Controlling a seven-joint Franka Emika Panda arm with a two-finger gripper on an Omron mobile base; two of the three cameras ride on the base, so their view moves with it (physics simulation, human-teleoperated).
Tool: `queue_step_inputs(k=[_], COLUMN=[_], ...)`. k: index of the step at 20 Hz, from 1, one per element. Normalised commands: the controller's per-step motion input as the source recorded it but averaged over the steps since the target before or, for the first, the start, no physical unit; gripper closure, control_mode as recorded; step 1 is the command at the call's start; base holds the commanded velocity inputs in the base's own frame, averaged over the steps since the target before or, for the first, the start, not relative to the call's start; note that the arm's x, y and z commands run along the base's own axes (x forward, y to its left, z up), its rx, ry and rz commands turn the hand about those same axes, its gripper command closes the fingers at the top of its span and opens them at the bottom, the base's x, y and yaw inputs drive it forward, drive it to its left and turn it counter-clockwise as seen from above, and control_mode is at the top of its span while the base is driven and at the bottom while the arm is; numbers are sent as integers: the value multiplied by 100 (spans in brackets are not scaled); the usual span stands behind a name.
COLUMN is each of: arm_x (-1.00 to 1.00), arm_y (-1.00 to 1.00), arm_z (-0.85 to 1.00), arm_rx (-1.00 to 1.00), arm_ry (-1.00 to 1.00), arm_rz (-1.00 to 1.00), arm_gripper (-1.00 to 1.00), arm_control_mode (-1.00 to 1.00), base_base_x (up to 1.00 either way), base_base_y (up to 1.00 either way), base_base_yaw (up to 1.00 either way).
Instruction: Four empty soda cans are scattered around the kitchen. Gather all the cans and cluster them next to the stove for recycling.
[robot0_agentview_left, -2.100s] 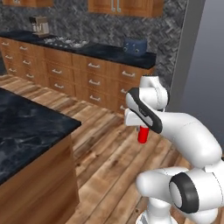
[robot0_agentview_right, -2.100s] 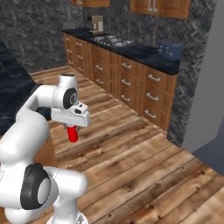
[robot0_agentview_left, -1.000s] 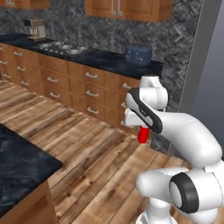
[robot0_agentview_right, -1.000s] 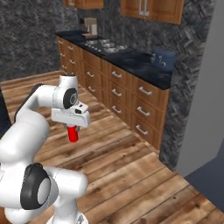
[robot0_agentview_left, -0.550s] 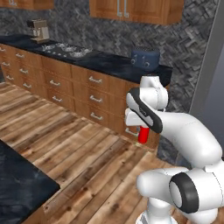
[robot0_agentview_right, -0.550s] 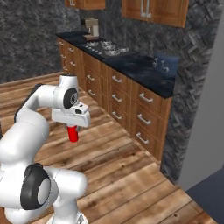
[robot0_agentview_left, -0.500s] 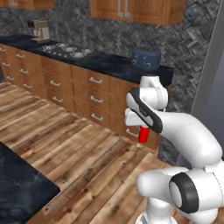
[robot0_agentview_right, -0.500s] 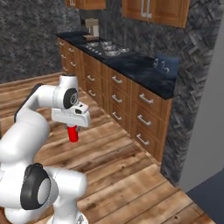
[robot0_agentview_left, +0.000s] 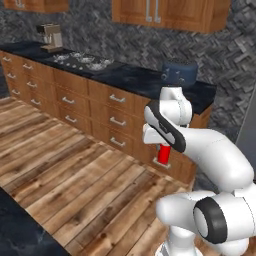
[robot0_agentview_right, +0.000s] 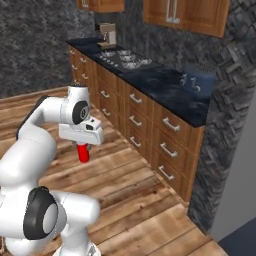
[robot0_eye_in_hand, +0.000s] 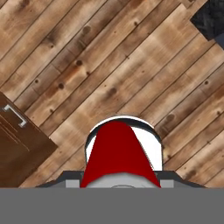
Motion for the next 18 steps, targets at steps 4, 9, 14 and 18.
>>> queue_step_inputs(k=[4,9,14,18], arm_x=[0,0,0,0], arm_y=[0,0,0,0], arm_z=[0,0,0,0], arm_rx=[0,0,0,0], arm_ry=[0,0,0,0], arm_rz=[0,0,0,0], arm_gripper=[100,100,100,100], arm_control_mode=[100,100,100,100], base_base_x=[74,74,75,75], base_base_y=[0,-1,-6,-6], base_base_yaw=[7,6,2,3])
